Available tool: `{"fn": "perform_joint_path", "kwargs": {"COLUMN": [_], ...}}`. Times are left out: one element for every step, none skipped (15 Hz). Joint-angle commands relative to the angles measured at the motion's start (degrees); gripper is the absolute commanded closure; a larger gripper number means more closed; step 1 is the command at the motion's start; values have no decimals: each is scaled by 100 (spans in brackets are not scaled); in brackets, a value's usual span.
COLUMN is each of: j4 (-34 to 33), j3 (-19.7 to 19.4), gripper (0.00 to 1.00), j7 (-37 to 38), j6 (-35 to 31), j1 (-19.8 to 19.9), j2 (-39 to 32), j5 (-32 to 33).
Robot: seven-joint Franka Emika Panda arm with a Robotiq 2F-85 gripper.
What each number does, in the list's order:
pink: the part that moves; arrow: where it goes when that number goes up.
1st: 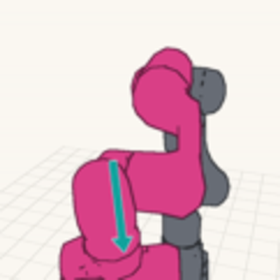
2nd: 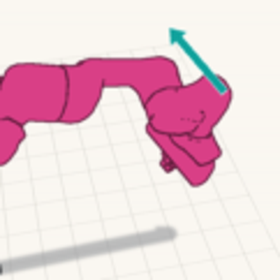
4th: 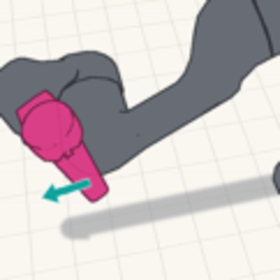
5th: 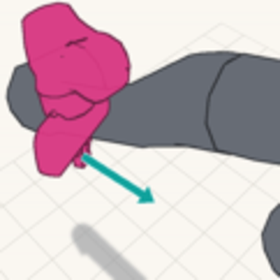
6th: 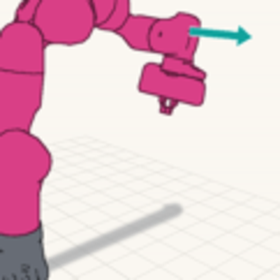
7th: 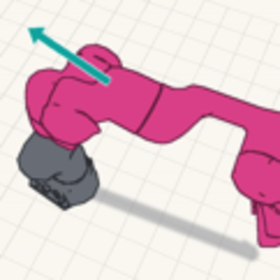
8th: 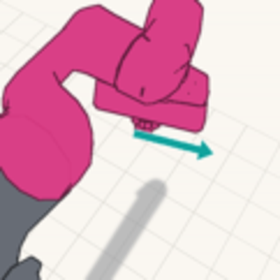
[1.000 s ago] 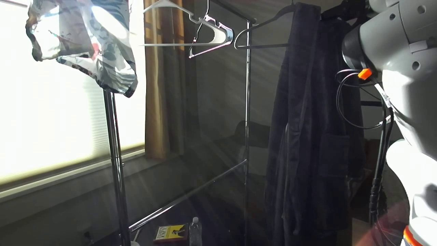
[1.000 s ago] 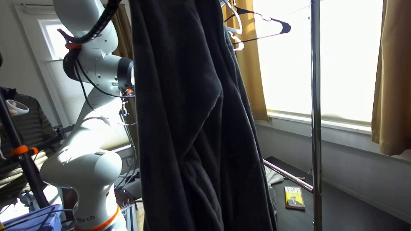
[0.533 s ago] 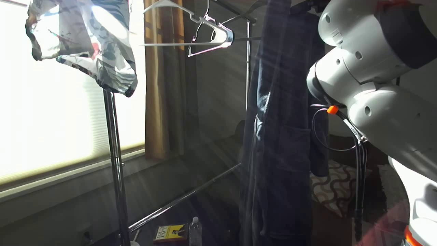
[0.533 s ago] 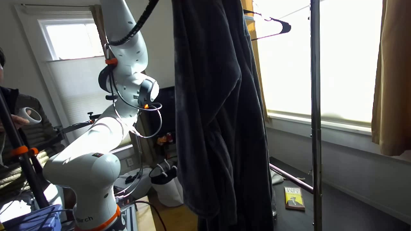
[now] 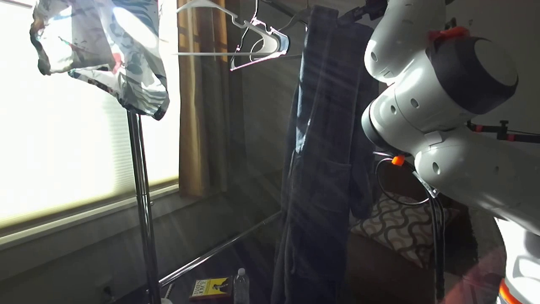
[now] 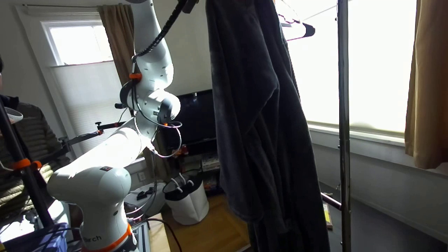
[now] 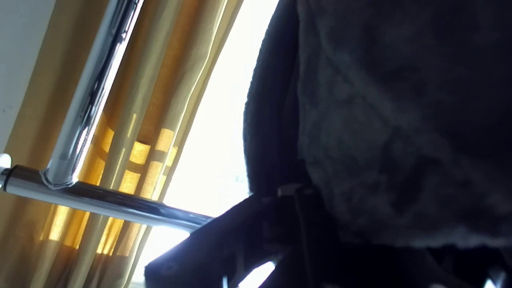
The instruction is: Move the hanger with the rob to the top rod
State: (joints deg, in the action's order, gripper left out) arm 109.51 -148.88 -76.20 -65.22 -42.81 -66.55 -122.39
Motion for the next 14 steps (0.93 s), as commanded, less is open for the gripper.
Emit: {"fn": "perform_joint_path", "kwargs": {"j4": [-92, -187, -301, -398, -553, -685, -854, -1015, -1129, -1259, -1375, -1492, -1592, -1659], "j3": [-9, 9, 11, 6, -17, -34, -43, -53, -68, -79, -91, -95, -17, -17], "gripper": [98, 98, 98, 98, 98, 98, 98, 98, 98, 98, 98, 98, 98, 98], "j7": [478, 612, 822, 995, 1200, 1387, 1598, 1764, 1903, 2038, 2144, 2234, 2223, 2232], "j6": [-218, -193, -242, -263, -303, -345, -387, -421, -493, -560, -600, -666, -838, -878], "j1": [252, 314, 376, 433, 506, 565, 622, 681, 727, 780, 832, 888, 806, 841], "j2": [-238, -258, -281, -302, -307, -303, -253, -203, -191, -175, -159, -163, -100, -126], "j5": [-60, -29, -29, -27, -15, -14, -20, -12, -18, -15, -6, 4, 148, 159]}}
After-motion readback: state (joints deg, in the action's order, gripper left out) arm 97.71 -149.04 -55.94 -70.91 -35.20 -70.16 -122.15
